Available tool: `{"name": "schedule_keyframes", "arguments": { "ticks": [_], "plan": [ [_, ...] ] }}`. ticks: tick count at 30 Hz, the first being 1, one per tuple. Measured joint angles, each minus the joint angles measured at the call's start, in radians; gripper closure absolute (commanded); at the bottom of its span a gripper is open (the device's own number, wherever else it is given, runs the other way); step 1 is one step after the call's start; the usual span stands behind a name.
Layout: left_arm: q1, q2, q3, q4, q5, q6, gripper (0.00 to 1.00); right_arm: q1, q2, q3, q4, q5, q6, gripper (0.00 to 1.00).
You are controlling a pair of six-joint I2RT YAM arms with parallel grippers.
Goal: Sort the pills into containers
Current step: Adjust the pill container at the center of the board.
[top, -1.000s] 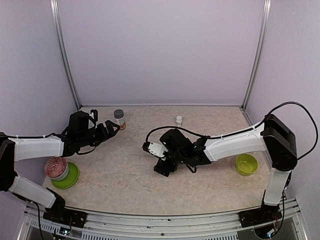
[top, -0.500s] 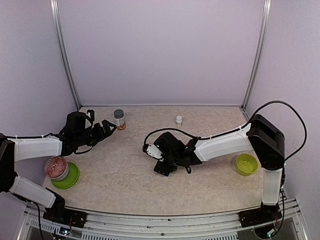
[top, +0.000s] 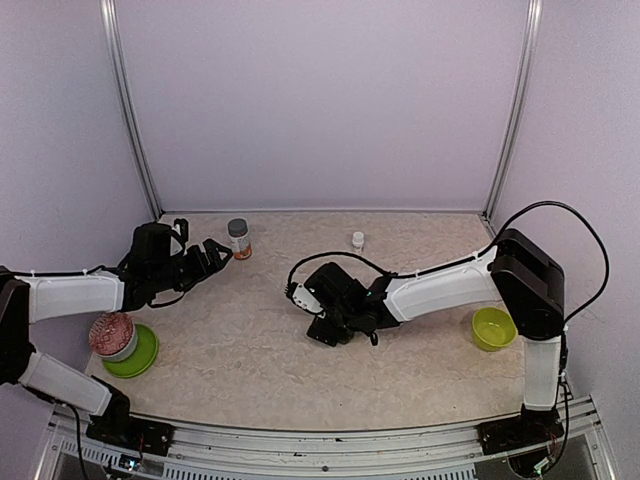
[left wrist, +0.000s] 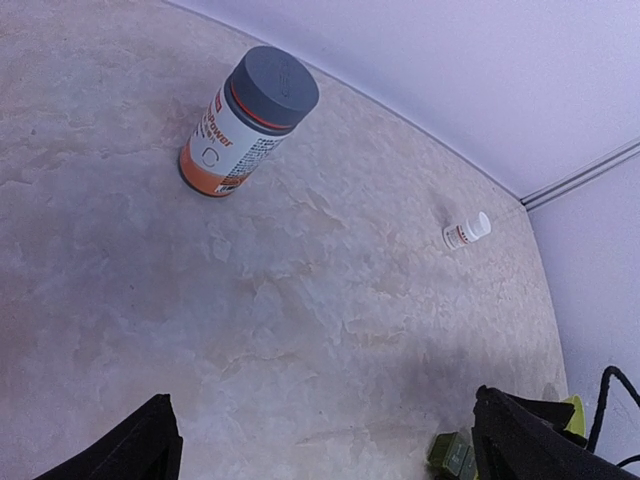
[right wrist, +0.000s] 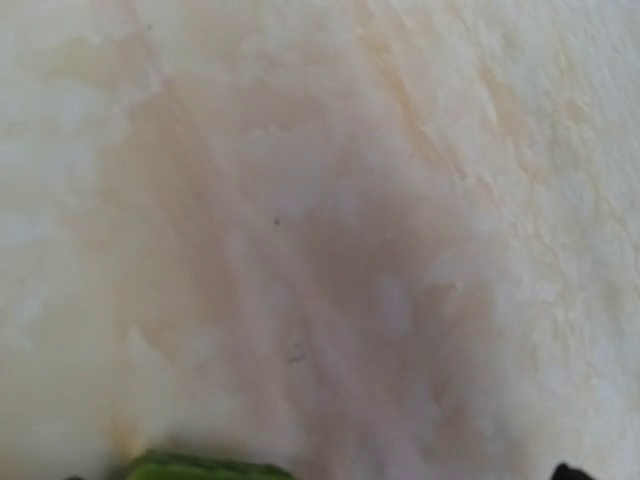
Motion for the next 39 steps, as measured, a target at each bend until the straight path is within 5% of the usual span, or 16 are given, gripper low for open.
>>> {"name": "schedule_keyframes", "arguments": {
  "ticks": [13,27,39],
  "plan": [
    [0.021,0.096,0.130,-0.016,0.005,0.041,0.01,-0.007,-0.151,-0.071,0.035,-0.187,0.050,0.00],
    [0.079,0.376,0.454,-0.106,0.030,0.136,0.01,-0.110,-0.434,-0.280,0.073,-0.221,0.205,0.00],
    [0.023,0.548,0.691,-0.282,-0.162,0.269,0.03,-0.146,-0.557,-0.389,0.086,-0.182,0.257,0.00]
  ]
}}
